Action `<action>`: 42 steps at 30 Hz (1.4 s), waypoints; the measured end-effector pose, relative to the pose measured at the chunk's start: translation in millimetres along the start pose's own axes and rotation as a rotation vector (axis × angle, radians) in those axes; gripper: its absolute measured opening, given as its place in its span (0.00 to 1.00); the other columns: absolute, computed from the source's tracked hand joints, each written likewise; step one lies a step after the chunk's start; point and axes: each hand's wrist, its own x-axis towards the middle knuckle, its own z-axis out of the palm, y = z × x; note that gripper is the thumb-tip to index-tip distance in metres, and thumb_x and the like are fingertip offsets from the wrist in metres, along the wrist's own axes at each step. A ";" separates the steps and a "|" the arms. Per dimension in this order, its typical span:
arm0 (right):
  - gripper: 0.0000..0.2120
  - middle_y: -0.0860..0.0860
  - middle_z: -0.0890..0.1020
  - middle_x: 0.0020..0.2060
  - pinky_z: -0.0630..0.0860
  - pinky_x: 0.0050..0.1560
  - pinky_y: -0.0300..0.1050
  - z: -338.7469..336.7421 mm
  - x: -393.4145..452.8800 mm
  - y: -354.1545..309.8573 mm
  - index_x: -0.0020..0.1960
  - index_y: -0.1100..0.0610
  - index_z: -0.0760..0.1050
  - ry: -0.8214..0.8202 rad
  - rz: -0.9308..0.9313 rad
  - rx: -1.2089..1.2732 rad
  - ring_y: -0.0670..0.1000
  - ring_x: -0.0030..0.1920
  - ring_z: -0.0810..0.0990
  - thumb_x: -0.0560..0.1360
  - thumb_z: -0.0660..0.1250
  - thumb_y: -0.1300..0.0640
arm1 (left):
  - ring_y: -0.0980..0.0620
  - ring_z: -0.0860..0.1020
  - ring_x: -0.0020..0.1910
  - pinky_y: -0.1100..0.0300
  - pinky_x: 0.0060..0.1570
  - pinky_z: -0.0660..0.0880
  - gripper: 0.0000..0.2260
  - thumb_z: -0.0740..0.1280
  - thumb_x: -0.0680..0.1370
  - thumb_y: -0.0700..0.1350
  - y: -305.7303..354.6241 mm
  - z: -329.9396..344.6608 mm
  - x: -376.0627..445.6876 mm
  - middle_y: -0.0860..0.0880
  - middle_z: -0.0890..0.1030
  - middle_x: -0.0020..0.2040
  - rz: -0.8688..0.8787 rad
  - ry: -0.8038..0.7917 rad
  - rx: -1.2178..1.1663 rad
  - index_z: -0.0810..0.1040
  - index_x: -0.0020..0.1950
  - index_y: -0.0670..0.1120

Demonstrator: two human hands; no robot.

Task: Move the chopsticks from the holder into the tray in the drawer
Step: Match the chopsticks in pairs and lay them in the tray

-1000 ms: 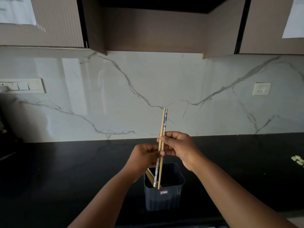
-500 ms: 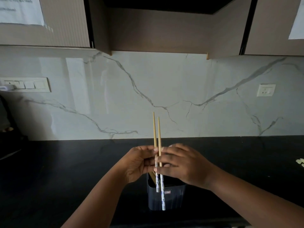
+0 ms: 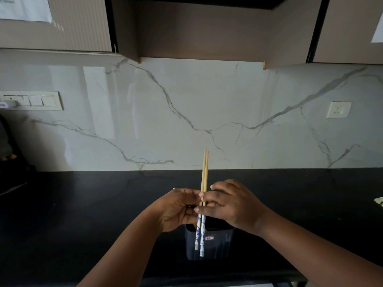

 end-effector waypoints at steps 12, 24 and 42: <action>0.06 0.52 0.84 0.44 0.78 0.46 0.40 0.4 12.4 -18.7 0.47 0.51 0.81 0.193 1.407 1.086 0.46 0.45 0.83 0.75 0.70 0.62 | 0.48 0.84 0.44 0.59 0.39 0.80 0.08 0.67 0.78 0.44 -15.8 5.4 3.2 0.44 0.86 0.49 0.039 0.133 0.185 0.82 0.53 0.43; 0.01 0.55 0.85 0.38 0.83 0.44 0.46 8.7 7.6 -37.8 0.46 0.62 0.79 0.015 1.616 1.472 0.52 0.38 0.85 0.74 0.70 0.64 | 0.44 0.81 0.39 0.60 0.38 0.80 0.06 0.66 0.78 0.37 -47.5 5.4 3.1 0.40 0.83 0.41 0.188 0.225 0.573 0.82 0.49 0.38; 0.08 0.52 0.79 0.38 0.73 0.42 0.49 76.7 -147.5 -186.6 0.45 0.55 0.75 -1.055 0.770 0.901 0.53 0.40 0.76 0.79 0.59 0.55 | 0.48 0.39 0.78 0.45 0.75 0.40 0.37 0.43 0.77 0.69 -197.9 -119.1 5.8 0.48 0.44 0.80 -0.179 0.553 1.622 0.44 0.79 0.49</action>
